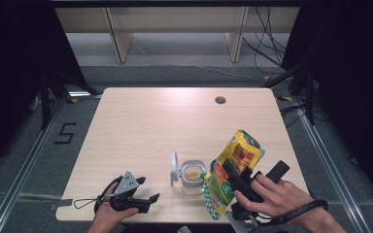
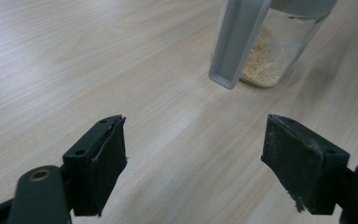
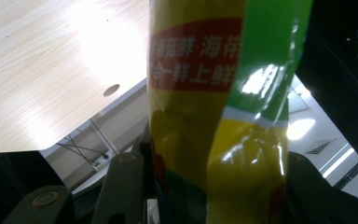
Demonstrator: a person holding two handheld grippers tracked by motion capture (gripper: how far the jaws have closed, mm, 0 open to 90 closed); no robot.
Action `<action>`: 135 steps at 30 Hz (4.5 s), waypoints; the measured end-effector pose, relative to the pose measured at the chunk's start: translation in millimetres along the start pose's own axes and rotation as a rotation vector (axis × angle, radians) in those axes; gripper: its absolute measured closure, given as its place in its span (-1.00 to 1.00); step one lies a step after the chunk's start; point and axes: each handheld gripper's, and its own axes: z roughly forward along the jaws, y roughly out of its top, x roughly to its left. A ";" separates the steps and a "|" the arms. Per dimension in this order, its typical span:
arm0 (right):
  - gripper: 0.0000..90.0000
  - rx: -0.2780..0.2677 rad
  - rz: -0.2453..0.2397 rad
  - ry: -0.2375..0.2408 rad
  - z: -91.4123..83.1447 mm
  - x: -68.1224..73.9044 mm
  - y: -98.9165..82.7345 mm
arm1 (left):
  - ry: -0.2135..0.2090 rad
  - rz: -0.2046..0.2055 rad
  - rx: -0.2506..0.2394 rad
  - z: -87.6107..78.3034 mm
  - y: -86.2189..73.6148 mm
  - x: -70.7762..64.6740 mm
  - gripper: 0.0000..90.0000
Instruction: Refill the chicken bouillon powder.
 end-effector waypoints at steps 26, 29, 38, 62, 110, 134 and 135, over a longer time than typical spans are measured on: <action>0.39 -0.012 0.022 -0.015 4.0 -5.2 1.5 | 0.003 -0.007 0.003 -1.0 0.1 0.2 -0.54; 0.39 -0.013 0.020 -0.012 4.5 -5.7 1.3 | 0.002 -0.013 0.001 -1.0 0.1 -0.1 -0.54; 0.39 -0.007 -0.003 -0.010 4.7 -8.1 0.3 | -0.002 -0.012 0.001 -1.1 0.1 0.4 -0.54; 0.40 -0.002 0.007 0.007 6.1 -2.3 -2.1 | 0.000 -0.011 0.001 -1.3 -1.0 0.2 -0.54; 0.43 -0.021 0.048 0.009 9.4 1.6 -4.2 | 0.004 -0.009 0.005 -0.1 -1.3 1.4 -0.54; 0.44 -0.027 0.095 0.012 8.8 3.9 -6.1 | 0.005 0.003 0.000 -0.4 -1.3 2.9 -0.54; 0.44 -0.027 0.099 0.012 8.9 4.4 -6.1 | 0.003 -0.006 -0.002 -0.3 -1.6 2.3 -0.54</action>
